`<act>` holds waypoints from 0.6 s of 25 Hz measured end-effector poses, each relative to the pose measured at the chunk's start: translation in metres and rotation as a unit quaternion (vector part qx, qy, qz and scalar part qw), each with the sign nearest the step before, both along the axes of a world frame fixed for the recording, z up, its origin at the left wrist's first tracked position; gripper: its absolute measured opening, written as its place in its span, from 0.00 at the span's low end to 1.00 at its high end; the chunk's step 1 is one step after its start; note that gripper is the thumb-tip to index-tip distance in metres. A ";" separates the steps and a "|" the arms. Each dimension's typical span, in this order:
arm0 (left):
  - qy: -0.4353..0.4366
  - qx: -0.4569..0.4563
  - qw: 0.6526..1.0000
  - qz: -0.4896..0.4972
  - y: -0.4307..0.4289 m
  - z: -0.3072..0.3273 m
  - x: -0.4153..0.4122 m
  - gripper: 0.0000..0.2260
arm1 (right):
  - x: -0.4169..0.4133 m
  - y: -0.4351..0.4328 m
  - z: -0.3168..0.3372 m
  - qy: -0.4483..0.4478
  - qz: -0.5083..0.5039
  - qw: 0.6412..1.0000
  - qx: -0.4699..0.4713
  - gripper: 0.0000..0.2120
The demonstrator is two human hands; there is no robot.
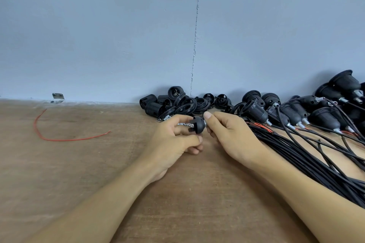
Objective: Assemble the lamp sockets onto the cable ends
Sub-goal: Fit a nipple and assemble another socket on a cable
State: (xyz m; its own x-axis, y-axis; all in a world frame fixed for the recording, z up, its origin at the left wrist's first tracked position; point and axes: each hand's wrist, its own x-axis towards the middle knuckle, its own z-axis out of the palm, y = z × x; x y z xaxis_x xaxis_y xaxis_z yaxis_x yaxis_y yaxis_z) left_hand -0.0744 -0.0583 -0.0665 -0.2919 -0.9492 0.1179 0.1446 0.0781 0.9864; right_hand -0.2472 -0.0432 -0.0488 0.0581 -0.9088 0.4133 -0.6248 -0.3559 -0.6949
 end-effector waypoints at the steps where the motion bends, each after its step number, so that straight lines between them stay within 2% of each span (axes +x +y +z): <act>1: 0.002 0.003 1.000 -0.018 0.000 0.002 0.000 0.16 | 0.000 0.001 0.000 -0.001 -0.006 1.000 -0.016 0.22; 5: -0.012 0.026 1.000 -0.012 0.000 0.005 -0.001 0.20 | -0.002 0.002 -0.002 0.015 0.003 0.999 -0.033 0.18; 9: -0.008 0.010 1.000 -0.007 0.001 0.001 -0.002 0.09 | -0.002 0.001 -0.002 0.050 0.008 0.999 -0.001 0.20; 15: -0.059 -0.070 0.996 0.022 0.005 -0.002 -0.002 0.09 | -0.005 -0.002 0.002 0.045 0.006 0.996 0.073 0.22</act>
